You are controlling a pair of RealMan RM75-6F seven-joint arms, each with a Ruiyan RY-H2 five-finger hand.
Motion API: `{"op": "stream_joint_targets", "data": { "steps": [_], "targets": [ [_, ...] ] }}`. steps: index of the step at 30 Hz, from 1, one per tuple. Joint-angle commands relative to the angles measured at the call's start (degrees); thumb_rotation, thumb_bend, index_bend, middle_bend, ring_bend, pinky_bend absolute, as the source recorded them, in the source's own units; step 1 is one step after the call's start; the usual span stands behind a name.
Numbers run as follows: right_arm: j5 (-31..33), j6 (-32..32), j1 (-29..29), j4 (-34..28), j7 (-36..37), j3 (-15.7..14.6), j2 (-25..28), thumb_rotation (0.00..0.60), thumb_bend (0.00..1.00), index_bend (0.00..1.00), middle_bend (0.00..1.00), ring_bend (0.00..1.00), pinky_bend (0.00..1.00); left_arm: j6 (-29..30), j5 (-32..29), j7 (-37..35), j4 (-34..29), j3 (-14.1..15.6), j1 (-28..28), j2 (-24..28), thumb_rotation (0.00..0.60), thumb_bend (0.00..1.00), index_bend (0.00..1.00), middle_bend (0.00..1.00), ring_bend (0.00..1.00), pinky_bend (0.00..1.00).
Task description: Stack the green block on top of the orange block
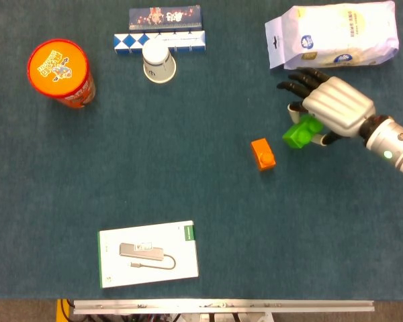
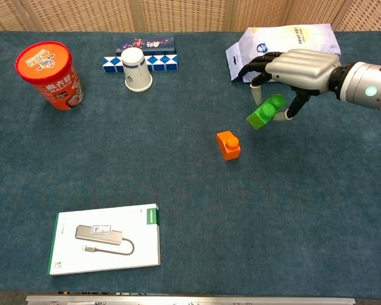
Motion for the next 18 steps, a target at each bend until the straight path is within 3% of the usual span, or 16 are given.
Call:
{"op": "stream_joint_targets", "data": {
  "steps": [1, 9, 18],
  "targets": [
    [3.3, -1.5, -0.6, -2.6, -3.2, 1.5, -0.2, 0.600, 0.20, 0.63, 0.13, 0.00, 0.06, -0.1, 0.7, -0.2, 0.2, 0.4, -0.1, 0.9, 0.600, 0.53, 0.58, 0.60, 0.44, 0.59],
    [12.3, -2.8, -1.5, -9.2, -11.5, 4.1, -0.7, 0.600, 0.20, 0.63, 0.13, 0.00, 0.06, -1.2, 2.6, -1.8, 1.1, 1.6, -0.6, 2.7, 0.600, 0.54, 0.58, 0.60, 0.44, 0.59],
    [19.7, -2.3, -1.6, -13.4, -20.9, 5.1, -2.2, 0.600, 0.20, 0.63, 0.13, 0.00, 0.06, -1.6, 4.4, -3.1, 1.3, 3.0, -0.7, 4.3, 0.600, 0.54, 0.58, 0.60, 0.44, 0.59]
  ]
}}
